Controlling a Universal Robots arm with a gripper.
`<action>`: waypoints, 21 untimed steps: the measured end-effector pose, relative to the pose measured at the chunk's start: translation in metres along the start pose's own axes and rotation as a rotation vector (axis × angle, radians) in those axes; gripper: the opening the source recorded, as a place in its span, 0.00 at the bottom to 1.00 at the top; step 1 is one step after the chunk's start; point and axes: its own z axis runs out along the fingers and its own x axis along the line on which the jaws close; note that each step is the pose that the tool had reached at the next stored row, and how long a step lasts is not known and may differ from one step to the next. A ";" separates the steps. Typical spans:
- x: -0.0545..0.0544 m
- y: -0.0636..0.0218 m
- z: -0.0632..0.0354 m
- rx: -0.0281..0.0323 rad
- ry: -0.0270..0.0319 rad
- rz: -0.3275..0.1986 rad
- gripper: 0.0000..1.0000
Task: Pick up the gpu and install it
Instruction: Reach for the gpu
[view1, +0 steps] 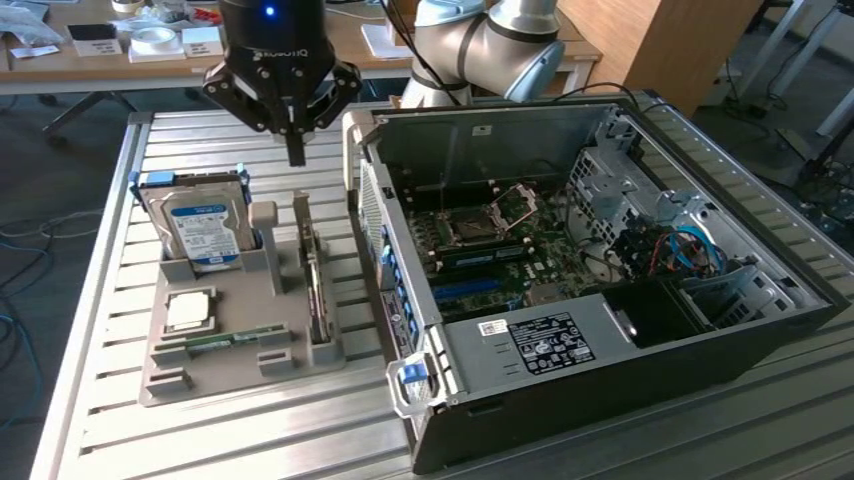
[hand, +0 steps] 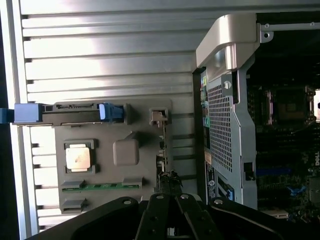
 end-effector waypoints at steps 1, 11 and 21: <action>0.000 -0.0009 0.0000 -0.0001 0.0000 0.000 0.11; 0.001 -0.0083 -0.0003 -0.0001 0.0000 0.000 0.11; 0.002 -0.0119 -0.0005 -0.0001 -0.0001 0.000 0.11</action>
